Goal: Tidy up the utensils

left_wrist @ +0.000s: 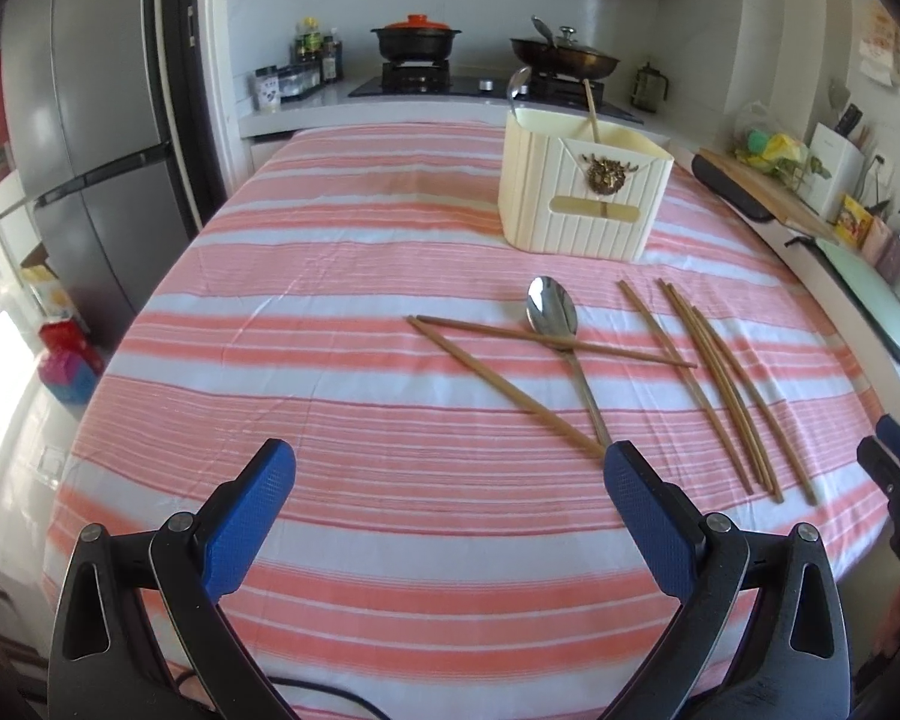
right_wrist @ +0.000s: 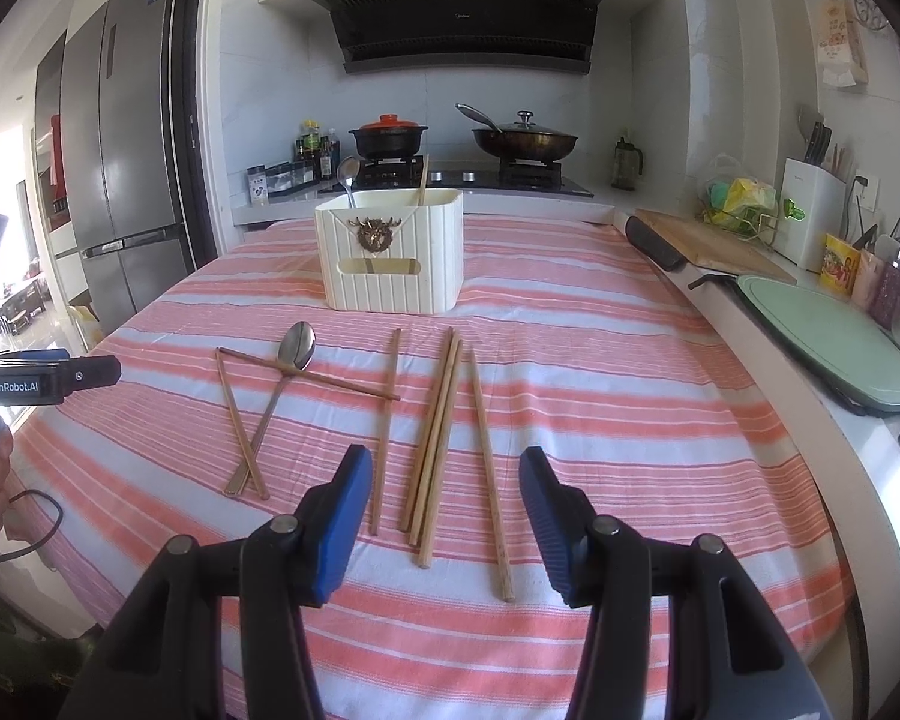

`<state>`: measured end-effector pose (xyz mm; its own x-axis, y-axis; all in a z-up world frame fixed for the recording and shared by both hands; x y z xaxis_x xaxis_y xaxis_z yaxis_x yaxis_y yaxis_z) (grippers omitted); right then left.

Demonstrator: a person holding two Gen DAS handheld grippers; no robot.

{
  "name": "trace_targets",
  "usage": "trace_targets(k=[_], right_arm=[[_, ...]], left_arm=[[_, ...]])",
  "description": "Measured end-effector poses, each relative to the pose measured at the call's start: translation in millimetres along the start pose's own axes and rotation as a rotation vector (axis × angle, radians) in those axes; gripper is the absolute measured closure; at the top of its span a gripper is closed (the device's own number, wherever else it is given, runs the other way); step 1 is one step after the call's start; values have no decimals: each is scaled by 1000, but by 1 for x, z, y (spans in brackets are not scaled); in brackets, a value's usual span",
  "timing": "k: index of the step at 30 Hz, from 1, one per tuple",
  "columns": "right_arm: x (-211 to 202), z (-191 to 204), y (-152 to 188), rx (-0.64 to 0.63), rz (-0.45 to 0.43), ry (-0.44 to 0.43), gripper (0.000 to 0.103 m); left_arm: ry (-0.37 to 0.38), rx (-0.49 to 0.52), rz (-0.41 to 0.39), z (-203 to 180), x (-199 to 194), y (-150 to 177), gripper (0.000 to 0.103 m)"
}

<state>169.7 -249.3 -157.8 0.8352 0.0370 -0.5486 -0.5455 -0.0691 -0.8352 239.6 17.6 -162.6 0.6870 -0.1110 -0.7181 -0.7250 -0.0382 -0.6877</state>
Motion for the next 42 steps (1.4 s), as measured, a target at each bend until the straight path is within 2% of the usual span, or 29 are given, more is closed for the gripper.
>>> trace_targets(k=[8,20,29,32,37,42], right_arm=[[4,5,4,3,14,-11,51],[11,9,9,6,28,-19,51],[16,15,12,6,43,-45,51],[14,15,11,3,34,-47,51],[7,7,10,19,13,-34,51],[12,1,17,42,50,-38,51]], left_arm=[[-52,-6,34,7,10,10,1],[-33,-59,75,12,22,16,1],[-45,-97,104,18,30,21,1],[-37,-131,125,21,33,22,1],[11,-253,143,32,38,20,1],[-13,-283,170,34,55,11,1]])
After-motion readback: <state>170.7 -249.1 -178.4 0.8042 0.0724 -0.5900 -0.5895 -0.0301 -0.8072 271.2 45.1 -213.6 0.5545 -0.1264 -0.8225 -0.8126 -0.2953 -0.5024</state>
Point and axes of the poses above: each gripper's, at about its wrist camera, not at the fingertips, and x roughly the way its jaws point, z to its left, y to its underside, the point moved 7 cm from there along x, roughly the way its jaws point, and after that the axes turned 4 degrees about y, right-handed, at the moved point
